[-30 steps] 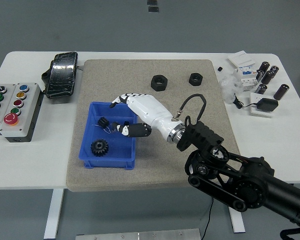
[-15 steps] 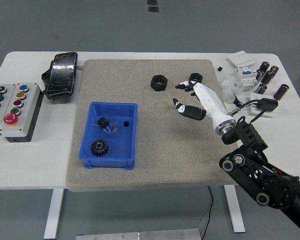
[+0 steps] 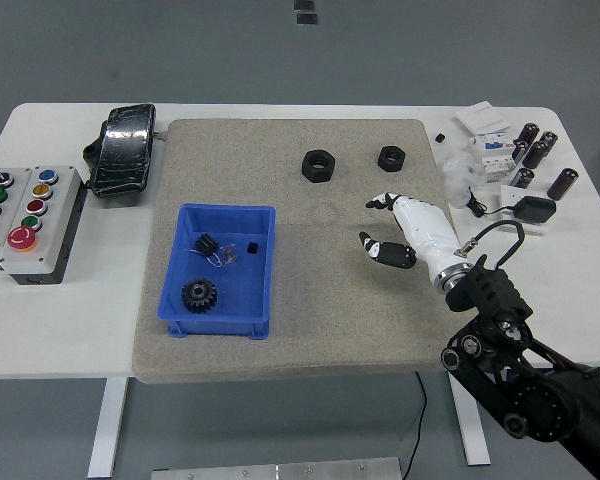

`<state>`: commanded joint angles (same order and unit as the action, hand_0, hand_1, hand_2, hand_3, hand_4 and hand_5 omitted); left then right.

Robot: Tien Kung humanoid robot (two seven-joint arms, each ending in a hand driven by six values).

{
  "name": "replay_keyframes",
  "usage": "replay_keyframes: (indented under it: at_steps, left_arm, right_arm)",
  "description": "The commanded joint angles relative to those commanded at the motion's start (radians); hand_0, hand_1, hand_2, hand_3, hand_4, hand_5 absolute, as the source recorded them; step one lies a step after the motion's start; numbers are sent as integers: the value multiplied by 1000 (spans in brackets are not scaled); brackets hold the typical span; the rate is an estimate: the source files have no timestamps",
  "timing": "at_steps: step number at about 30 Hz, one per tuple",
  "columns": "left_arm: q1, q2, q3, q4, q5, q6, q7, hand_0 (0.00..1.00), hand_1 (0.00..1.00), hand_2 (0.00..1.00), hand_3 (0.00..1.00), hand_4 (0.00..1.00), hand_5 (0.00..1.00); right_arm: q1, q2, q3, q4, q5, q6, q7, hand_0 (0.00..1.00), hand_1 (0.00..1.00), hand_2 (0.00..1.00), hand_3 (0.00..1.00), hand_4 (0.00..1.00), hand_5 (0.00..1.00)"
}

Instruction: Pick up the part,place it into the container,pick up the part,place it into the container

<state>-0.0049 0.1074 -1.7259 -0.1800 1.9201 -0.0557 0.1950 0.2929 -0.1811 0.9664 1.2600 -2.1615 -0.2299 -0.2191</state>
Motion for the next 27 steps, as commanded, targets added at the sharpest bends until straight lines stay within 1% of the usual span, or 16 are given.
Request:
replay_keyframes:
  at_steps: [3,6,8,11,16,21,27]
  left_arm:
    - [1,2,-3,0,6,0,0,655,663,641,663,708,288]
    - [3,4,-8,0,12,-1,0,655,663,641,663,708,288]
    - [5,4,-12,0,18,-1,1,655,663,642,663,708,289]
    - [6,6,-14,0,22,-2,2,655,663,642,663,708,289]
    - [2,11,-7,0,18,-2,-3,654,663,642,663,708,289]
    - [3,17,-12,0,24,-2,-4,654,663,642,663,708,290]
    - [11,15,-18,0,27,-2,-3,654,663,642,663,708,289]
  right_arm:
    - [-22,10,20,-1,-46,7,-10,807,819,797,742,675,289]
    - [-51,28,51,2,-68,1,-14,807,819,797,742,675,289]
    - [-71,40,72,6,-67,-5,-14,800,818,798,741,692,298]
    - [-97,48,93,15,-47,-15,-8,800,818,798,741,692,298]
    - [-136,41,114,37,-1,-40,7,795,814,796,740,705,284]
    - [-161,22,99,46,84,-68,32,785,812,793,733,711,294]
    - [-182,24,96,47,109,-89,45,774,809,792,734,713,299]
